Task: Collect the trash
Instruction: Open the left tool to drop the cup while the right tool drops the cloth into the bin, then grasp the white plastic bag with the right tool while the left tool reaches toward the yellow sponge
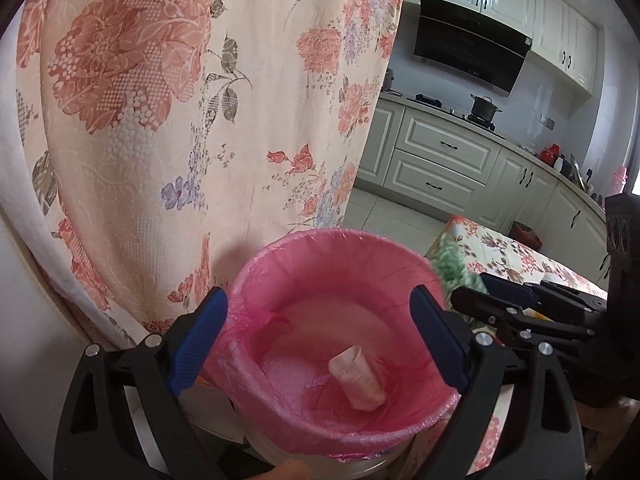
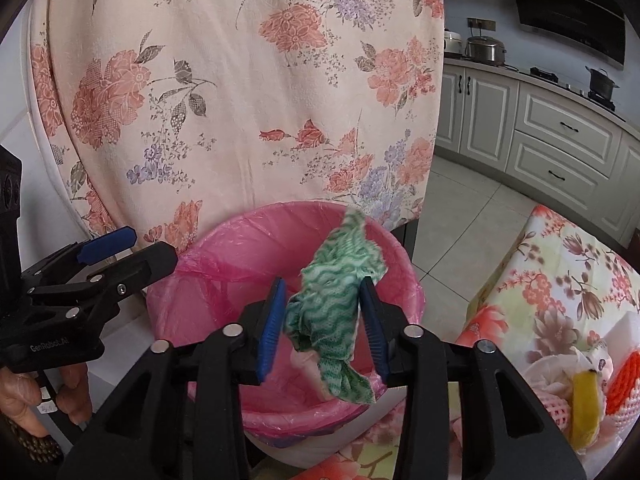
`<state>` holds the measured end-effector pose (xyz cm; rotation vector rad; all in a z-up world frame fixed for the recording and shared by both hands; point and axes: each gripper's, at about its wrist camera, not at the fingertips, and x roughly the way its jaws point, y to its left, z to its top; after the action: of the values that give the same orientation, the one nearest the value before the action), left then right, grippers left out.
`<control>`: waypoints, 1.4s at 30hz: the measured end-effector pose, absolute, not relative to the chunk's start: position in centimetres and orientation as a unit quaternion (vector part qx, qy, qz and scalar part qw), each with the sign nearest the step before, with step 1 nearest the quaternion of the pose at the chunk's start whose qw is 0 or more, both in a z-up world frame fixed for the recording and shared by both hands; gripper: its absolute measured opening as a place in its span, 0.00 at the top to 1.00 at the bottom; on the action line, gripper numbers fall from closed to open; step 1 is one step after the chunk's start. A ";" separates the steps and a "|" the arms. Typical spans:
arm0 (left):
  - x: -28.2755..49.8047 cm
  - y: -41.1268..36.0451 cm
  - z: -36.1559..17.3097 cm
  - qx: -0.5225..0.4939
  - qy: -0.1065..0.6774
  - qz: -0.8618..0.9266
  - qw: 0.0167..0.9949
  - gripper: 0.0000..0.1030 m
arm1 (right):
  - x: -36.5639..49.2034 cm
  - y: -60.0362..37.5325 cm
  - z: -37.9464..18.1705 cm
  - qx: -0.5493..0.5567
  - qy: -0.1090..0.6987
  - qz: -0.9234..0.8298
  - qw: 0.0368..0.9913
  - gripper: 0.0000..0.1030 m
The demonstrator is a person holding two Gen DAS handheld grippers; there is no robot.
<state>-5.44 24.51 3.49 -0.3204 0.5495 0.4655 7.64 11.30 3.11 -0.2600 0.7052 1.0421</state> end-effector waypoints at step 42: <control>-0.7 10.2 5.0 -0.082 0.268 0.111 0.954 0.07 | 10.4 -12.7 2.3 -0.033 0.317 0.310 0.896 0.35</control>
<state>-0.66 10.19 5.03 -0.1657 0.5434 0.2253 10.45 -12.71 2.30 -0.0688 0.6562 0.6429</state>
